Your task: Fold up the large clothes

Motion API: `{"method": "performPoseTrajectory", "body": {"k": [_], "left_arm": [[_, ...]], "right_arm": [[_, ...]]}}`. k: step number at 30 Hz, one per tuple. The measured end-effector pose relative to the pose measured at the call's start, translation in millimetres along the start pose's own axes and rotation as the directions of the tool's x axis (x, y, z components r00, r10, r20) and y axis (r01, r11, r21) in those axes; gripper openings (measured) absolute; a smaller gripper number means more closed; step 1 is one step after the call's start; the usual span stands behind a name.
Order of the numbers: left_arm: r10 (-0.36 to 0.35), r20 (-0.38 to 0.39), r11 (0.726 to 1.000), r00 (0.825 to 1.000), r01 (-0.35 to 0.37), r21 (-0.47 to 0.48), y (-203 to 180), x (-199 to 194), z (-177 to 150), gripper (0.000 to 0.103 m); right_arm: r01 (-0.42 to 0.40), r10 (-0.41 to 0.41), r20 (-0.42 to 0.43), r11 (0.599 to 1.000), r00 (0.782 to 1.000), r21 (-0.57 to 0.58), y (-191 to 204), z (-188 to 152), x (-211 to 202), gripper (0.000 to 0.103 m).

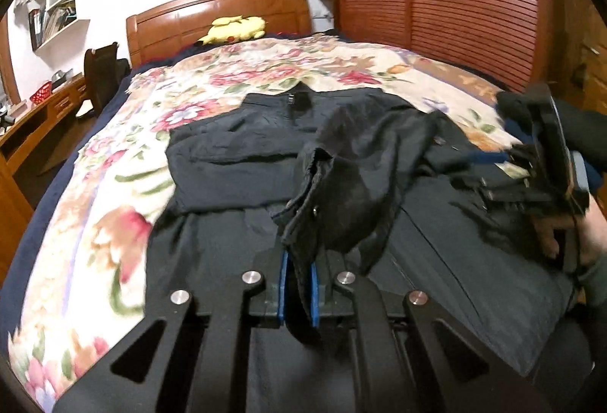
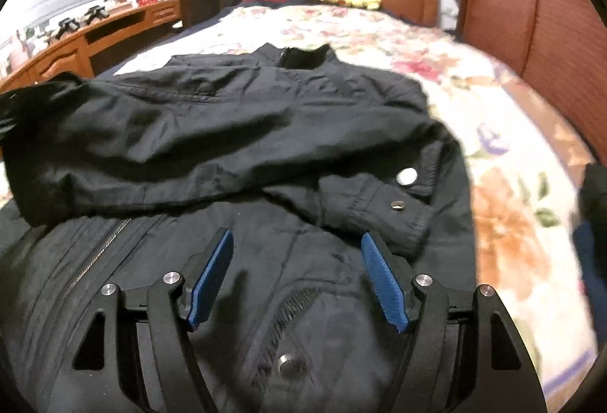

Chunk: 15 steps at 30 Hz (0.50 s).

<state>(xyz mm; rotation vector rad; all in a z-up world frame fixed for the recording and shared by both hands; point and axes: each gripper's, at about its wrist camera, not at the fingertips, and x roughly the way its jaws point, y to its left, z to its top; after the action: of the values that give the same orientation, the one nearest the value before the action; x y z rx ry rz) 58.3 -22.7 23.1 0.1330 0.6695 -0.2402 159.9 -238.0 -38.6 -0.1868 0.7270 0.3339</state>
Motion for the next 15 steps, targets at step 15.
{"method": "performPoseTrajectory", "body": {"k": [15], "left_arm": [[0.076,0.035,0.994,0.996,-0.073,-0.081,27,-13,-2,0.005]], "right_arm": [[0.037,-0.036,0.051,0.999,0.998,-0.015,12,-15,-28,0.072]]}}
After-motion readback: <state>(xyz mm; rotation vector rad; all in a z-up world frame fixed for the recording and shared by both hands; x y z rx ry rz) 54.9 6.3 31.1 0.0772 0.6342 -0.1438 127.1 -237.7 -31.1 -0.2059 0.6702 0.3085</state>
